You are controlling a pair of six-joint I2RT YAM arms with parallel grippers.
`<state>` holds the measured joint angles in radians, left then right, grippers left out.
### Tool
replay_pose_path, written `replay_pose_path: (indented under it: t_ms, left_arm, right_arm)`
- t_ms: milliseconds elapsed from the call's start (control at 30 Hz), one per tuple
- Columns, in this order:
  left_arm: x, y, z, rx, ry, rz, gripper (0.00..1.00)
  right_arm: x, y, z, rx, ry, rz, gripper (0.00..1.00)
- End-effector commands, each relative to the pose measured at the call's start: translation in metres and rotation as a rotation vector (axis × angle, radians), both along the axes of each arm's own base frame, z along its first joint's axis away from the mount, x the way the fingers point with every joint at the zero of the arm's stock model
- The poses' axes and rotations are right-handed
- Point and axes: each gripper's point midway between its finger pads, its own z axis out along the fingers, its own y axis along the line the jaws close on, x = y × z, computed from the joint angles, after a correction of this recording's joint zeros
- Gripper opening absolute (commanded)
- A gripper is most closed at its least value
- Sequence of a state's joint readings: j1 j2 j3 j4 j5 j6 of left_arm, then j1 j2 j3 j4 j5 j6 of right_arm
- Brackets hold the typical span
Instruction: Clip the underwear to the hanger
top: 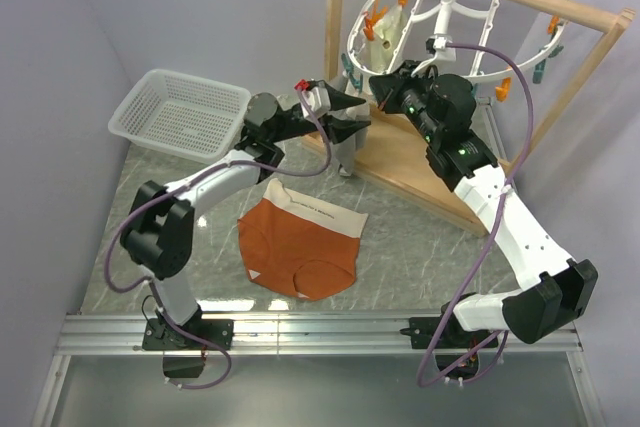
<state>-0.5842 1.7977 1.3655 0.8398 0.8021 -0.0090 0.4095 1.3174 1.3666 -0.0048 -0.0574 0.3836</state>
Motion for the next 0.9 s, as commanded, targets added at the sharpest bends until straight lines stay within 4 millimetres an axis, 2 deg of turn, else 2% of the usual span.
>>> replay_pose_path:
  t_ms: [0,100,167,200,233,300,333,500,567,667,733,867]
  left_arm:
    - [-0.033,0.019,0.035,0.012,-0.088,-0.020,0.55]
    - [-0.024,0.020,0.032,0.015,-0.062,0.021,0.55]
    - [-0.015,0.018,0.044,-0.013,-0.030,0.047,0.55]
    - [-0.008,0.015,0.040,-0.012,-0.004,0.051,0.55]
    - [-0.004,0.013,0.050,-0.033,0.020,0.054,0.55]
    - [0.008,0.008,0.046,-0.040,0.059,0.074,0.55]
    - [0.008,0.006,0.051,-0.052,0.073,0.065,0.55]
    - [0.014,0.001,0.036,-0.099,0.130,0.096,0.58]
    - [0.014,0.002,0.038,-0.149,0.140,0.117,0.59]
    - [0.015,-0.003,0.026,-0.169,0.160,0.134,0.61]
    - [0.022,-0.008,0.018,-0.180,0.188,0.145,0.63]
    - [0.042,-0.008,0.019,-0.231,0.200,0.204,0.66]
  right_arm:
    - [0.007,-0.013,0.021,0.031,-0.077,-0.051,0.00]
    - [0.005,-0.011,0.021,0.038,-0.074,-0.036,0.00]
    - [0.004,-0.010,0.020,0.039,-0.070,-0.026,0.00]
    - [0.004,-0.011,0.021,0.041,-0.071,-0.026,0.00]
    - [0.003,-0.010,0.021,0.040,-0.073,-0.023,0.00]
    - [0.002,-0.011,0.022,0.042,-0.072,-0.024,0.00]
    - [0.003,-0.011,0.022,0.041,-0.072,-0.024,0.00]
    - [0.000,-0.013,0.026,0.042,-0.077,-0.018,0.00]
    - [-0.002,-0.013,0.029,0.042,-0.084,-0.015,0.00]
    - [-0.004,-0.014,0.031,0.038,-0.090,-0.017,0.00]
    - [-0.003,-0.016,0.032,0.038,-0.089,-0.025,0.00]
    - [-0.004,-0.016,0.036,0.039,-0.091,-0.017,0.00]
